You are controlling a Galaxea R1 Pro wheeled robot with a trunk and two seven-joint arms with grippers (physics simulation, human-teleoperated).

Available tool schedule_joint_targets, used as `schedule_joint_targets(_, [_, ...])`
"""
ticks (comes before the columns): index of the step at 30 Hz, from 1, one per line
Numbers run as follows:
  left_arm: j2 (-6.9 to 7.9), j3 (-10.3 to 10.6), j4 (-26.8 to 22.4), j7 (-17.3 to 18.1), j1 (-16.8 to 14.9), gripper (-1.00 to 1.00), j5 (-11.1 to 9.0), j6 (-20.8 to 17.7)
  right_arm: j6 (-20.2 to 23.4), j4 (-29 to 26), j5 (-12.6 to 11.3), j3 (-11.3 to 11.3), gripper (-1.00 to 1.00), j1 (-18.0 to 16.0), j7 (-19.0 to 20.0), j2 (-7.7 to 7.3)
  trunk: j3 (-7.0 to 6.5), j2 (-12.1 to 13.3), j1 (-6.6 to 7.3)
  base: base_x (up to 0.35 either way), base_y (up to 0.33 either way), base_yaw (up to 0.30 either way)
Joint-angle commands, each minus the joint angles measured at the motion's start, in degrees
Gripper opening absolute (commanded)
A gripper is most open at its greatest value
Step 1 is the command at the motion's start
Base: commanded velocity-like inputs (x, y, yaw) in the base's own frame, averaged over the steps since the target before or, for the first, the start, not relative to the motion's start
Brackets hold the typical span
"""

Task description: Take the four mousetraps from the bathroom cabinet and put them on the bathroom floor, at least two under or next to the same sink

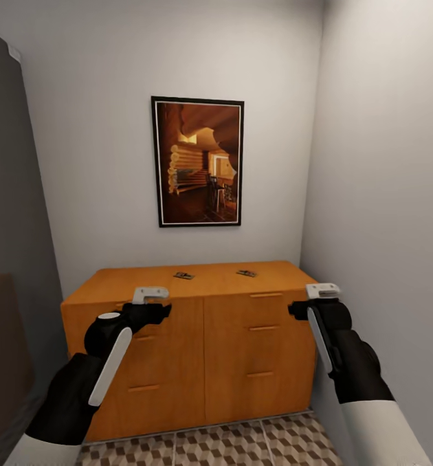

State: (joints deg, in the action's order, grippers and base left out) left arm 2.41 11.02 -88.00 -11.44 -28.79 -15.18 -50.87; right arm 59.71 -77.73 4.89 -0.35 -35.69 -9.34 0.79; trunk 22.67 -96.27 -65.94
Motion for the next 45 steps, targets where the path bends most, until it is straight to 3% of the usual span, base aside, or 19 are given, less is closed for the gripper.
schedule_joint_targets(1, [0.06, 0.08, -0.05, -0.59, -0.18, 1.0, -0.47, -0.18, 0.29, 0.03, 0.52, -0.03, 1.0, -0.15, -0.07, 0.32, 0.08, -0.04, -0.03, 0.3, 0.0, 0.0])
schedule_joint_targets(11, [-0.14, -0.03, -0.09, -0.48, -3.25, 1.0, 0.03, -0.19, 0.29, 0.36, 0.5, 0.14, 1.0, -1.26, -2.45, 2.97, 0.08, -0.04, -0.03, 0.316, 0.0, 0.0])
schedule_joint_targets(29, [-0.51, -0.04, -0.03, -0.32, -9.23, 1.0, 0.06, -0.19, 0.29, 3.94, 0.26, 0.26, 1.0, -8.6, -2.49, 3.4, 0.08, -0.04, -0.03, 0.323, 0.0, 0.0])
schedule_joint_targets(35, [-0.54, -0.04, 0.13, -0.33, -9.84, 1.0, 0.06, -0.19, 0.29, 6.16, 0.15, 0.44, 1.0, -10.42, -2.47, 3.74, 0.08, -0.04, -0.03, 0.323, 0.0, 0.0])
schedule_joint_targets(45, [-0.26, 0.04, 0.48, -0.37, -10.05, 1.0, 0.11, -0.31, 0.29, 10.56, -0.22, 1.01, 1.0, -11.94, -1.51, 5.54, 0.08, -0.04, -0.03, 0.265, 0.0, 0.0])
